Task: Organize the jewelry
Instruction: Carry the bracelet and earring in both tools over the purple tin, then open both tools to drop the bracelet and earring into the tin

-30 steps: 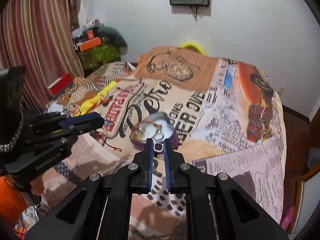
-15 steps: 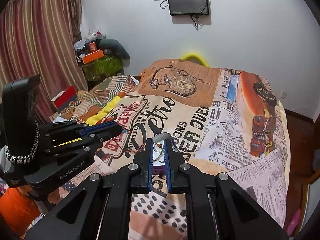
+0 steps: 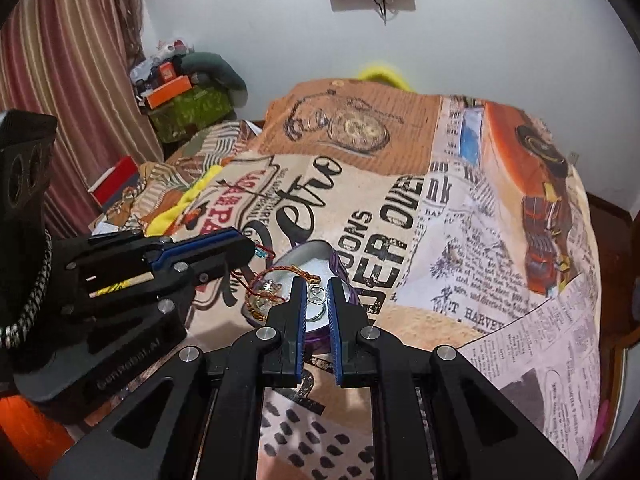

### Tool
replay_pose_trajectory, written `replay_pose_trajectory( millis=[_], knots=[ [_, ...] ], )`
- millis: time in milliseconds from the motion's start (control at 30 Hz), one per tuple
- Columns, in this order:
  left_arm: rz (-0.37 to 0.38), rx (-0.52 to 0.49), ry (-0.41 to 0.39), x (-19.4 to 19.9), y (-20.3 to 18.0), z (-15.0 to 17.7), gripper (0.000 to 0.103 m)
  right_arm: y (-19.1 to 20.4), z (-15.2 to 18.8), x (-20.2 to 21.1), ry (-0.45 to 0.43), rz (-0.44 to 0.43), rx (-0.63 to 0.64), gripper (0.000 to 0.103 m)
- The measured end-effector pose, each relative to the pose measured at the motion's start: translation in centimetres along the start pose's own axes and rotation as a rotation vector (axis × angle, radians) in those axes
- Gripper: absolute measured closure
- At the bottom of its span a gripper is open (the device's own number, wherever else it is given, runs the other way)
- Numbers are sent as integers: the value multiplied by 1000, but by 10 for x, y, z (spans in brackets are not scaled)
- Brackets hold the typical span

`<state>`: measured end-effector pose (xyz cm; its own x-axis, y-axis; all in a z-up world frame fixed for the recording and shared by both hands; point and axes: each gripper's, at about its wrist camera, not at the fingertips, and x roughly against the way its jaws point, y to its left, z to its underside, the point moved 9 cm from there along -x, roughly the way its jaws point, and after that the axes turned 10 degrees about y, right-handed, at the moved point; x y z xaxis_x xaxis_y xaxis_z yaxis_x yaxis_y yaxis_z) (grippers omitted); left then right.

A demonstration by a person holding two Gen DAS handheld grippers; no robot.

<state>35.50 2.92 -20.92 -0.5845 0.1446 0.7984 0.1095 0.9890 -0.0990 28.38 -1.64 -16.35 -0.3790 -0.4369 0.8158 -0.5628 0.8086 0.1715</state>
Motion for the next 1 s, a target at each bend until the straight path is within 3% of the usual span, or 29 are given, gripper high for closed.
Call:
replay_pose_trajectory(
  millis=[367,800,867,1000],
  knots=[
    [45,47,86,-35,10,14,98,-5,4,-22,60,2,11,94],
    [36,53,91,-30,16,20,96,-4,5,-28,84,43,34,93],
    [28,63,87,-27,18,21,92,-5,4,-26,80,54,29,91],
    [17,88,61,-12,23,21,76,-6,2,-14,53,76,23,76]
  ],
)
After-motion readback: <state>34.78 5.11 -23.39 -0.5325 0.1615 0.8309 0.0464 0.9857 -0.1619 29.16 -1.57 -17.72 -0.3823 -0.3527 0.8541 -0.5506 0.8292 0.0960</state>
